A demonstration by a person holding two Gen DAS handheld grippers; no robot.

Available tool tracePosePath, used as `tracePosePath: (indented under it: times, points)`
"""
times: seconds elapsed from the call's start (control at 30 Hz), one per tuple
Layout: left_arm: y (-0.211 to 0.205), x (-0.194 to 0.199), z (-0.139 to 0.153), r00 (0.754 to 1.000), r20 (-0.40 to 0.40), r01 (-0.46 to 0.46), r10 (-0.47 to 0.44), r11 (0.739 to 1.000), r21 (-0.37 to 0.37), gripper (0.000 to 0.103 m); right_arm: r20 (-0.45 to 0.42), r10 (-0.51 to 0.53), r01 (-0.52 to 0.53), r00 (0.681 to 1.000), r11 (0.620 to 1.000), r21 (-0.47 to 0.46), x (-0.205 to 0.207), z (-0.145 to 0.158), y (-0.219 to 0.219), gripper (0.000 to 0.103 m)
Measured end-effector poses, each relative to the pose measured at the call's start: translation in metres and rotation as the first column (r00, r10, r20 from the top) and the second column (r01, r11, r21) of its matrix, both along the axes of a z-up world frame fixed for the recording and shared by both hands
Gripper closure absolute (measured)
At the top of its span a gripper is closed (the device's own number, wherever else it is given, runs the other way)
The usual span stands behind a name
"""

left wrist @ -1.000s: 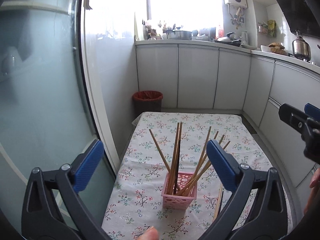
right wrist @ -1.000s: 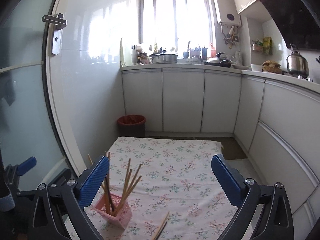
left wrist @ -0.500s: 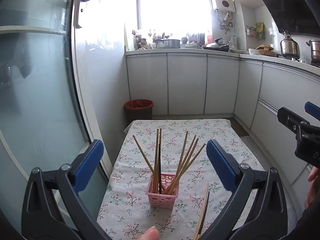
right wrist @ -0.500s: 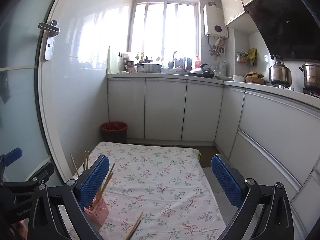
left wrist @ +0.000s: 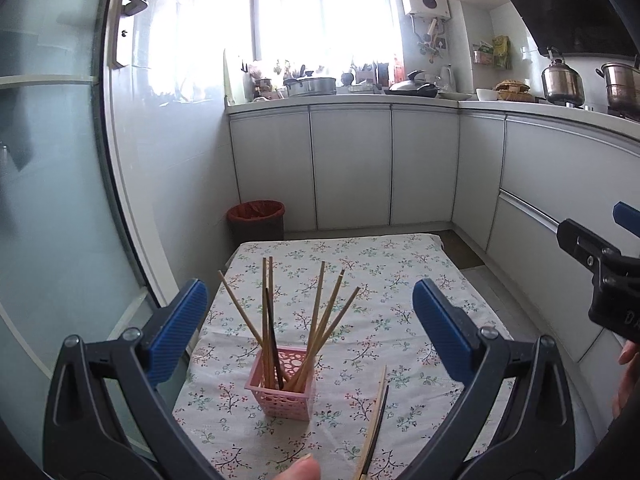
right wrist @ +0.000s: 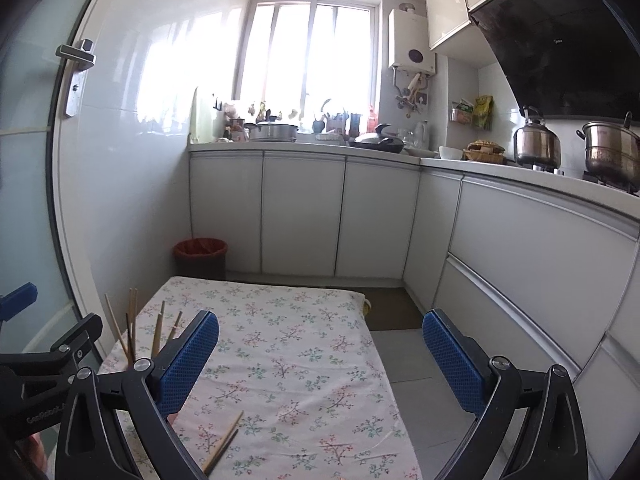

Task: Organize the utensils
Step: 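Pull both open tools back up from the pink basket, then move the left tool to the pile and grasp the last wooden chopstick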

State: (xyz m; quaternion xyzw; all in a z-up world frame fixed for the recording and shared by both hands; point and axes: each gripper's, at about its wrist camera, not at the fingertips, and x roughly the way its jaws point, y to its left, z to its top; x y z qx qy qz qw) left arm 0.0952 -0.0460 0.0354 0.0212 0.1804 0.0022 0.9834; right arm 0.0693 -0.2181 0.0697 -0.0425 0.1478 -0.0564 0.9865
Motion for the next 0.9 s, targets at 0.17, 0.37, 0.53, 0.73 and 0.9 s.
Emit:
tracePosePath:
  times: [0.17,0.37,0.53,0.73,0.9]
  points:
    - [-0.016,0.011,-0.01,0.999,-0.043,0.029,-0.028,0.999,0.014,0.001,-0.044,-0.02,0.02,0.999,1.0,0.005,0.009,-0.01,-0.015,0.0]
    - [-0.032,0.028,-0.027,0.989,-0.12,0.088,-0.087,0.996,-0.001,0.001,-0.117,-0.044,0.049,0.992,0.998,0.04,0.028,-0.026,-0.037,0.0]
    - [-0.044,0.049,-0.048,0.953,-0.248,0.169,-0.172,0.985,-0.033,0.005,-0.224,-0.052,0.07,0.973,0.995,0.072,0.049,-0.046,-0.055,0.0]
    - [-0.063,0.082,-0.092,0.828,-0.476,0.287,-0.297,0.953,-0.095,0.052,-0.446,-0.012,0.092,0.895,0.983,0.159,0.078,-0.088,-0.077,0.0]
    - [-0.072,0.109,-0.138,0.728,-0.626,0.272,-0.279,0.956,-0.11,0.09,-0.537,0.018,0.099,0.843,0.977,0.188,0.092,-0.115,-0.084,0.0]
